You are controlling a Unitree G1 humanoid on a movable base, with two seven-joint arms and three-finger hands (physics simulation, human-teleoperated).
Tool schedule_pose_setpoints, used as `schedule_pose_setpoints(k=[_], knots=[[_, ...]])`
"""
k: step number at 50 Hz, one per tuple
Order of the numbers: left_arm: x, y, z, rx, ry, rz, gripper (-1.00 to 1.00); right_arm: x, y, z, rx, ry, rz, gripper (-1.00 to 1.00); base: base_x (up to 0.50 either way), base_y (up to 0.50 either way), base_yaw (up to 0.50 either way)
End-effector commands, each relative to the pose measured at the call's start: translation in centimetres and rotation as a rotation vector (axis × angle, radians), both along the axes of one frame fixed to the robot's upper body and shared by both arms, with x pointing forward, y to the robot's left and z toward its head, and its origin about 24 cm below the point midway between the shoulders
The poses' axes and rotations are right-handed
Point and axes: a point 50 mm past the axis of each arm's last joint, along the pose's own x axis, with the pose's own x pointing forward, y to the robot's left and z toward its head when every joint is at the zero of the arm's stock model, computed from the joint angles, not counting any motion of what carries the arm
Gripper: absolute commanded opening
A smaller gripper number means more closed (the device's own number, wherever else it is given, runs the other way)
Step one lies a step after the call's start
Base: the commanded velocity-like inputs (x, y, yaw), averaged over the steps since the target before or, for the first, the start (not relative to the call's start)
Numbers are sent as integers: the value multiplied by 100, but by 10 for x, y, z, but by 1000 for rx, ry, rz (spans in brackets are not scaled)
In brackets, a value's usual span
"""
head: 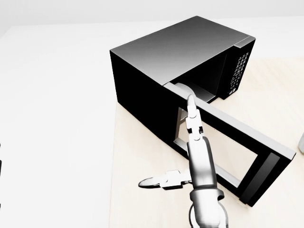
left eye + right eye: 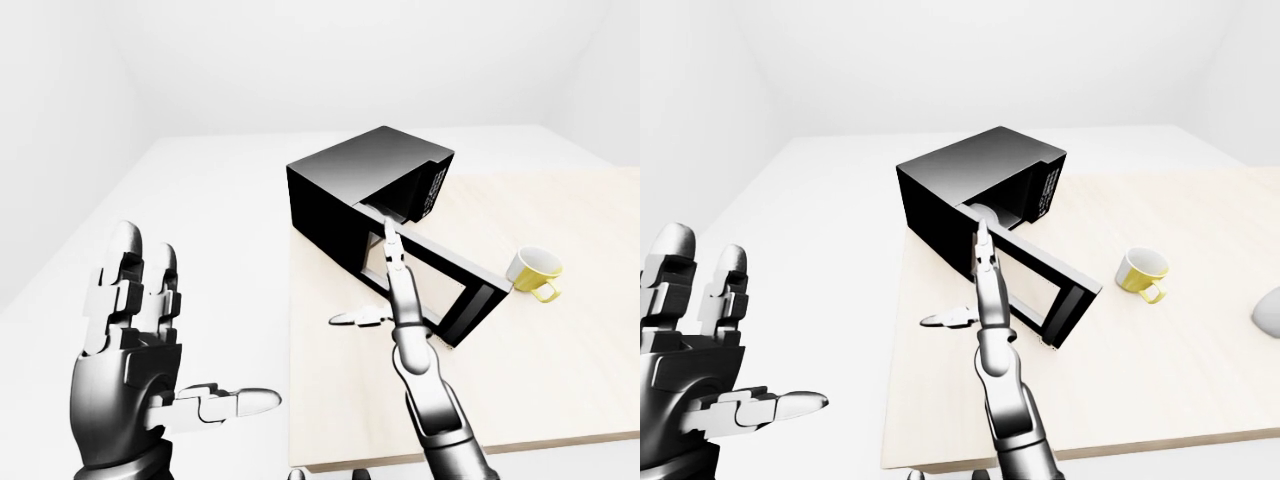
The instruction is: Close the microwave.
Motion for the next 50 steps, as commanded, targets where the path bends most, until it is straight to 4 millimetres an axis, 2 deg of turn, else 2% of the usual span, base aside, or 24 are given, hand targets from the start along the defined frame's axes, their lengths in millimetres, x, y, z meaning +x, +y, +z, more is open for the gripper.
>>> schedule_pose_setpoints(k=[1, 11, 22, 33, 41, 50], knots=[[0, 2, 0, -2, 7, 2, 100, 27, -7, 8, 16, -5, -34, 100, 0, 0, 0], [-1, 2, 0, -3, 6, 2, 100, 50, -12, 6, 29, 16, -50, 100, 0, 0, 0], [-1, 4, 1, -7, 3, 3, 100, 80, -14, -7, 36, 95, -70, 100, 0, 0, 0], [-2, 4, 1, -7, 3, 5, 100, 90, -13, 2, 38, 79, -79, 100, 0, 0, 0], [-2, 5, 1, -9, 3, 7, 100, 101, -9, -8, 50, 172, -81, 100, 0, 0, 0], [-1, 4, 1, -9, 6, 4, 100, 111, -4, -10, 31, 225, -91, 100, 0, 0, 0]])
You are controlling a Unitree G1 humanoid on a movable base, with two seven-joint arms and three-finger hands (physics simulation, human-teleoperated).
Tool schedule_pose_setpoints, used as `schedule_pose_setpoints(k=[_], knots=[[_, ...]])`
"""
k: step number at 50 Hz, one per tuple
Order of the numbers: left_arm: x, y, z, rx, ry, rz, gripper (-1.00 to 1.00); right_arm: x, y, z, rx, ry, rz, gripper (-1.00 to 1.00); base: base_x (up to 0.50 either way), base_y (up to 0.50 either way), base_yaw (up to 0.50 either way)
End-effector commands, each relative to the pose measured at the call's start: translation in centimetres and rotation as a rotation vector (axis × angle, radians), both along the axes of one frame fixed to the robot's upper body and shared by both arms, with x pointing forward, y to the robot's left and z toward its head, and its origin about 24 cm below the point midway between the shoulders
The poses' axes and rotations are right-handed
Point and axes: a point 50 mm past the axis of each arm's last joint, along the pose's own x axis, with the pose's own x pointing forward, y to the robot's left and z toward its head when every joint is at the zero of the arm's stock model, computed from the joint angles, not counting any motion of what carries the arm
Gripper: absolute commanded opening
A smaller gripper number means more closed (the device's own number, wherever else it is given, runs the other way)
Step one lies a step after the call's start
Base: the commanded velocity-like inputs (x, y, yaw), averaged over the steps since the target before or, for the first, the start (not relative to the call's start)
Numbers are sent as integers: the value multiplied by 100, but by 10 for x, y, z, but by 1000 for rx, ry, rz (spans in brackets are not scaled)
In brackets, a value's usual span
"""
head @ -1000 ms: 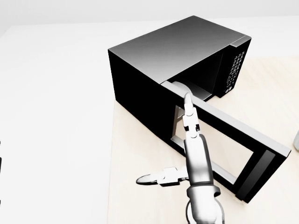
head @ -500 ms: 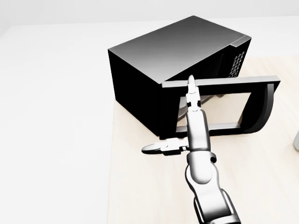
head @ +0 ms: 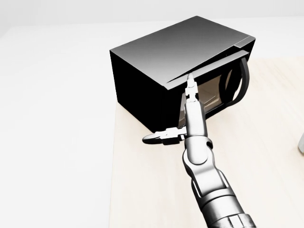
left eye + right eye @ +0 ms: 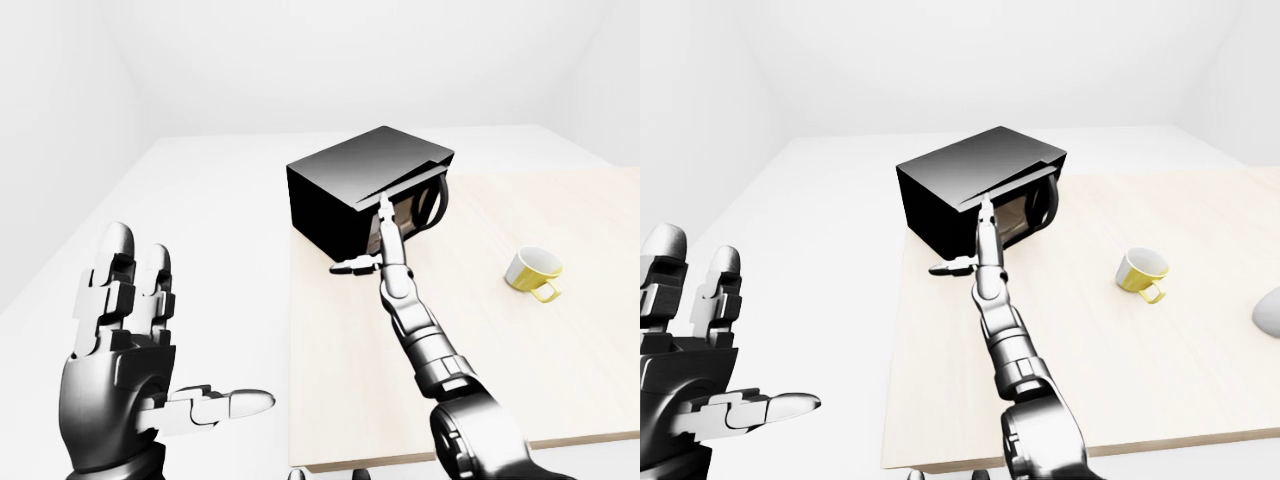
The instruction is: Close the microwave.
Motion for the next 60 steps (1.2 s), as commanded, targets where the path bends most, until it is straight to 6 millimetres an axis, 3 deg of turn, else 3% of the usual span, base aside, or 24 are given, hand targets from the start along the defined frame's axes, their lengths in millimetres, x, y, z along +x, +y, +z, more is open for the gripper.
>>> schedule_pose_setpoints(k=[1, 24, 32, 38, 40, 45, 52, 60], knots=[[1, -1, 0, -1, 4, -2, 100, 13, 4, -6, -2, 91, -13, 100, 0, 0, 0], [1, -1, -1, 1, 5, -2, 100, 23, 24, -1, -36, 146, 7, 100, 1, 0, 0], [1, -1, -1, 3, 5, 0, 100, 23, 16, 3, -37, 111, -5, 100, 1, 0, 0], [1, -1, -1, 5, 7, -2, 100, 16, 3, 21, -5, -32, -5, 100, 1, 0, 0], [1, -1, -1, 5, 7, 0, 100, 3, -2, 29, -15, -116, 12, 100, 0, 0, 0], [1, -3, -2, 12, 11, -5, 100, -30, -19, 31, -12, -126, -8, 100, 0, 0, 0], [1, -3, -3, 11, 13, -5, 100, -105, -35, 51, -24, -274, 10, 100, 0, 0, 0], [1, -4, -2, 10, 7, -10, 100, -143, -51, 66, -10, -344, -29, 100, 0, 0, 0]])
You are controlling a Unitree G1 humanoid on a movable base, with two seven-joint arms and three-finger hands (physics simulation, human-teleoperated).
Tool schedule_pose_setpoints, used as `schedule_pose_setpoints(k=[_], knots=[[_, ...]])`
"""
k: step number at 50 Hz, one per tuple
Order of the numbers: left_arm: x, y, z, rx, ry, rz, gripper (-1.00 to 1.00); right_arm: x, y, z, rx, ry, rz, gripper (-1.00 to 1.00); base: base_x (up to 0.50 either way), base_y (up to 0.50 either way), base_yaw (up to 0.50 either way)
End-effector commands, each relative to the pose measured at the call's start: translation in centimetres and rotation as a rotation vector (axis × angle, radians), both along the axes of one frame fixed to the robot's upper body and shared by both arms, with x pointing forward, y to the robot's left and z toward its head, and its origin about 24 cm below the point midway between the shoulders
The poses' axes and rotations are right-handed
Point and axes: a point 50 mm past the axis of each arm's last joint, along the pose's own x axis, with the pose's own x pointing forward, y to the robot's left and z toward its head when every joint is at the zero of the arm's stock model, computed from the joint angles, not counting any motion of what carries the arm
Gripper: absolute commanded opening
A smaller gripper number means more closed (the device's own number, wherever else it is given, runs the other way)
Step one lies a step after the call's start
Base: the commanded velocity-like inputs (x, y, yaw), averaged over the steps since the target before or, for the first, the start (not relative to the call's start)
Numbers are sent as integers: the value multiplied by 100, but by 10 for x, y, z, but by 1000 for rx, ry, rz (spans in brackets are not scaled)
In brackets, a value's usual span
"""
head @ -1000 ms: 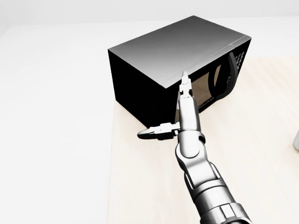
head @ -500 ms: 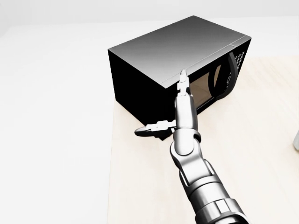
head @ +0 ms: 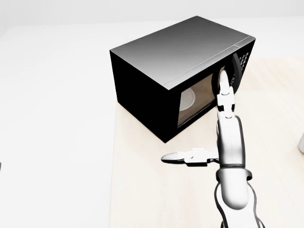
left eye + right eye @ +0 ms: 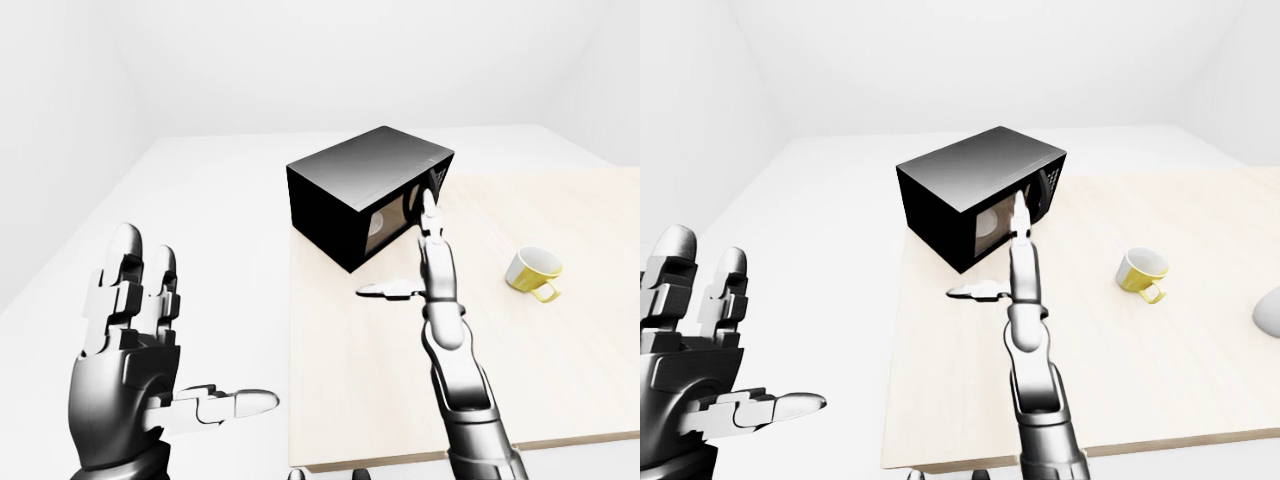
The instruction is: Close the microwave.
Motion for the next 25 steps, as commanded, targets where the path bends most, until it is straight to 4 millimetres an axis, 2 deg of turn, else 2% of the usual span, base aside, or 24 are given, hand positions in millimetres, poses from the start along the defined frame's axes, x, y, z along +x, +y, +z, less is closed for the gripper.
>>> schedule_pose_setpoints(k=[1, 3, 6, 8, 25], knots=[[0, -1, 1, 0, -9, -6, 100, -70, -22, 29, 7, -147, -21, 100, 0, 0, 0], [1, -2, 1, 0, -11, -10, 100, -75, -24, 25, 17, -126, -28, 100, 0, 0, 0], [1, 1, 2, -1, -13, -4, 100, -88, -23, 40, 16, -191, -16, 100, 0, 0, 0], [1, 4, 3, -5, -17, 4, 100, -90, -22, 40, 9, -187, -15, 100, 0, 0, 0], [1, 3, 3, -6, -19, -1, 100, -91, -17, 38, 14, -178, 7, 100, 0, 0, 0]])
